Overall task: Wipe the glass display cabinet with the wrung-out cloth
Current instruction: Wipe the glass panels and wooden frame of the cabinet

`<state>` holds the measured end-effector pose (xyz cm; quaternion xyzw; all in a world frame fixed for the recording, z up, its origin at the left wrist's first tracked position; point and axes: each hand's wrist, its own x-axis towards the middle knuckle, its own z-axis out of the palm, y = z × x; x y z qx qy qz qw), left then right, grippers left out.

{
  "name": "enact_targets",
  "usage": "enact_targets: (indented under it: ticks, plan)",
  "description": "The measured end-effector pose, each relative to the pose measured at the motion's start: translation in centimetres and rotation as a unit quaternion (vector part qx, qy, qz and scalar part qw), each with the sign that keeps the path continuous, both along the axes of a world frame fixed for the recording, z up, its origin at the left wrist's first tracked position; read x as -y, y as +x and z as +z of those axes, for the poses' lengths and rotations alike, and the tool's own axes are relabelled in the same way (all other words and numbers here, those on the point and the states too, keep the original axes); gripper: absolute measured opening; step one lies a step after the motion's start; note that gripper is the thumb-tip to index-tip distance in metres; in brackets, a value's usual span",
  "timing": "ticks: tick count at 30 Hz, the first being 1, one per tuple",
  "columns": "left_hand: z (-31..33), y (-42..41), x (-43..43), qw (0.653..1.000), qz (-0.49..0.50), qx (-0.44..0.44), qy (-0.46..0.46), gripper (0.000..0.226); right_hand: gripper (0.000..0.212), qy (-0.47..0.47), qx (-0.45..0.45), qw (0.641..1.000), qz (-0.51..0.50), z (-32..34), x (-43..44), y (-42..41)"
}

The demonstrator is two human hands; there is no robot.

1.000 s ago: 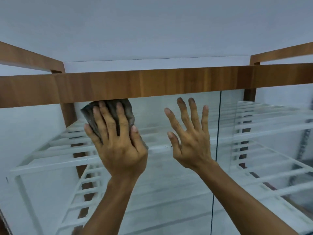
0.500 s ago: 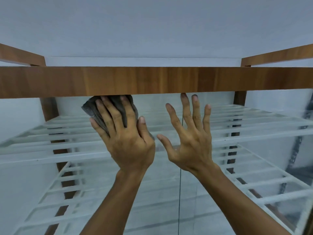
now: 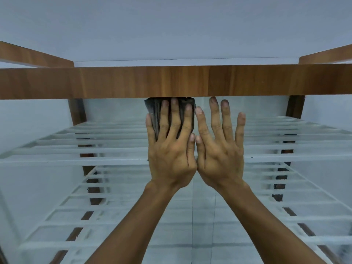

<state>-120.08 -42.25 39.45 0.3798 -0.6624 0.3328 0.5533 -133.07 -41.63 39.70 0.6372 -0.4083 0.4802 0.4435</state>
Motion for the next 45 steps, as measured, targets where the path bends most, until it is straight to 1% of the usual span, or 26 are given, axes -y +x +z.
enact_targets:
  ticks: [3,4,5,8,9,11,13,14,17,21,23,25,27,29,34,36,40,43,45]
  plan:
    - [-0.2,2.0,0.4,0.996,-0.003,0.089,-0.016,0.056,0.053,0.009,0.0,1.0,0.007,0.0,-0.1,0.0]
    - [-0.5,2.9,0.7,0.995,0.009,0.1,-0.023,0.055,0.053,0.012,0.002,1.0,0.011,-0.1,-0.1,-0.1]
    - [-0.8,3.5,0.9,0.996,0.026,0.084,-0.028,0.055,0.053,0.013,0.004,1.0,0.014,-0.1,-0.1,-0.2]
    - [-1.1,2.9,0.5,0.997,0.059,-0.039,-0.007,0.057,0.057,0.017,0.042,0.999,0.026,-0.1,-0.3,0.8]
    - [-1.2,2.4,0.4,0.997,0.06,-0.042,0.002,0.059,0.059,0.018,0.064,0.997,0.035,-0.1,-0.5,1.6]
    - [-1.4,2.6,0.3,0.998,0.061,0.01,0.006,0.06,0.061,0.019,0.087,0.994,0.061,-0.4,-0.8,3.8]
    - [-1.6,4.6,0.6,0.996,0.061,0.059,-0.001,0.059,0.058,0.021,0.066,0.995,0.076,-0.6,-0.8,5.8]
    - [-1.6,5.8,0.7,0.996,0.061,0.068,-0.005,0.059,0.057,0.023,0.051,0.996,0.071,-0.8,-0.7,6.6]
    - [-2.0,8.9,0.8,0.996,0.065,0.06,-0.01,0.059,0.056,0.03,0.02,0.998,0.056,-1.3,-0.1,8.7]
    - [-2.3,12.7,0.9,0.995,0.063,0.073,-0.008,0.059,0.055,0.035,0.009,0.994,0.1,-1.7,0.6,12.3]
    - [-2.3,15.0,1.0,0.995,0.073,0.069,-0.006,0.058,0.055,0.036,0.007,0.993,0.108,-1.8,1.0,14.3]
    - [-2.2,16.7,1.1,0.995,0.075,0.061,-0.007,0.059,0.055,0.037,-0.002,0.995,0.092,-1.8,1.2,15.3]
    - [-2.0,20.6,1.2,0.995,0.084,0.055,-0.002,0.06,0.055,0.036,-0.024,0.996,0.08,-1.6,1.6,19.0]
    - [-1.8,22.0,1.4,0.996,0.079,0.047,-0.011,0.062,0.055,0.038,-0.037,0.997,0.061,-1.2,1.6,20.3]
    - [-1.5,28.9,1.7,0.995,0.091,0.035,-0.009,0.064,0.056,0.044,-0.046,0.996,0.065,-0.7,1.9,27.7]
    - [-1.4,30.7,1.8,0.995,0.093,0.029,-0.009,0.065,0.056,0.047,-0.045,0.995,0.07,-0.7,2.0,29.3]
    - [-1.8,36.0,2.2,0.994,0.107,-0.011,0.001,0.064,0.056,0.045,-0.056,0.994,0.084,-1.6,2.0,33.6]
    - [-2.3,39.3,2.3,0.993,0.112,-0.037,-0.006,0.063,0.068,0.054,-0.043,0.995,0.079,-2.2,2.2,35.3]
    - [-3.3,40.7,2.4,0.991,0.113,-0.07,-0.008,0.063,0.069,0.065,-0.028,0.995,0.073,-2.7,2.2,35.7]
